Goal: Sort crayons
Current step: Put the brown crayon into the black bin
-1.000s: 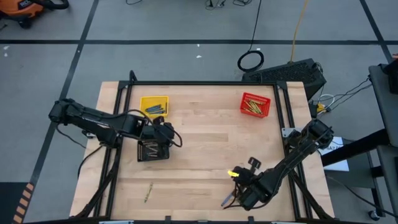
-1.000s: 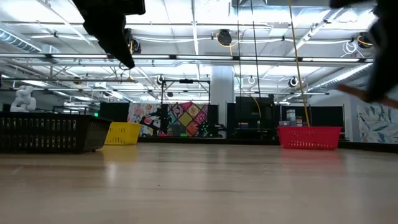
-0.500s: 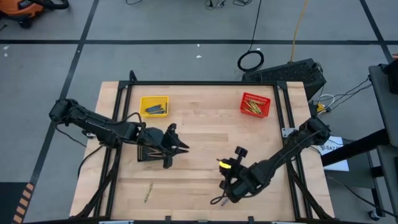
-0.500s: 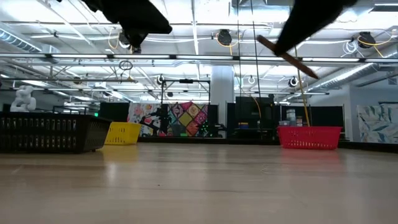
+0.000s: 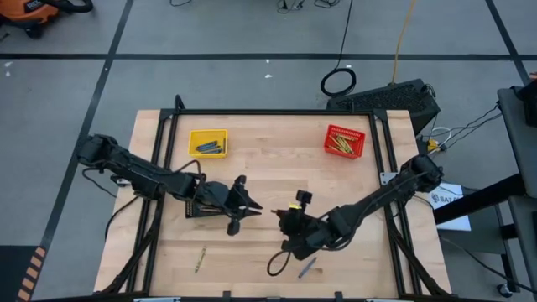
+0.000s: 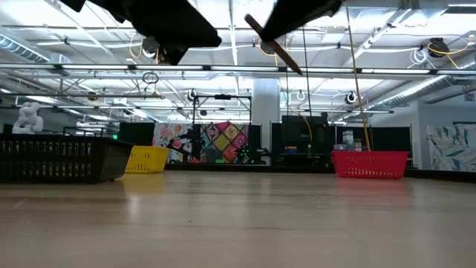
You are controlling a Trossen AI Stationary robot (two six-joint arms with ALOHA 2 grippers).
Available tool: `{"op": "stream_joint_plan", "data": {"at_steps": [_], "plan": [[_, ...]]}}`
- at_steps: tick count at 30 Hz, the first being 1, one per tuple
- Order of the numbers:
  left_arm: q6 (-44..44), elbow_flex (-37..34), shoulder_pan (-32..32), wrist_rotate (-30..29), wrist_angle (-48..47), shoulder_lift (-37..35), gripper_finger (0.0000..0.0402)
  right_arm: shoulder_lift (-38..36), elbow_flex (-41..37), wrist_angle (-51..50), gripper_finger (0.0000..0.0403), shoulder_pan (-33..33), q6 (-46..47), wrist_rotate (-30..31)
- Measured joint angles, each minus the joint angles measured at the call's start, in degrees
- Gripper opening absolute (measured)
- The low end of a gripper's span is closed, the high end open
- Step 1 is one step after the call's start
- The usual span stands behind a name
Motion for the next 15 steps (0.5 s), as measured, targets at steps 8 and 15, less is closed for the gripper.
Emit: {"op": "stream_joint_plan", "data": {"at_steps": [8, 15], "plan": [[0.0, 0.0, -0.8, -0.5, 5.8, 0.8, 0.0075, -3.9, 0.0, 9.9, 0.0000, -0.8, -10.0, -0.2], [0.0, 0.0, -0.7, -0.7, 10.3, 1.0, 0.0075, -5.6, 0.0, 15.1, 0.0000, -0.7, -15.2, -0.2]]}}
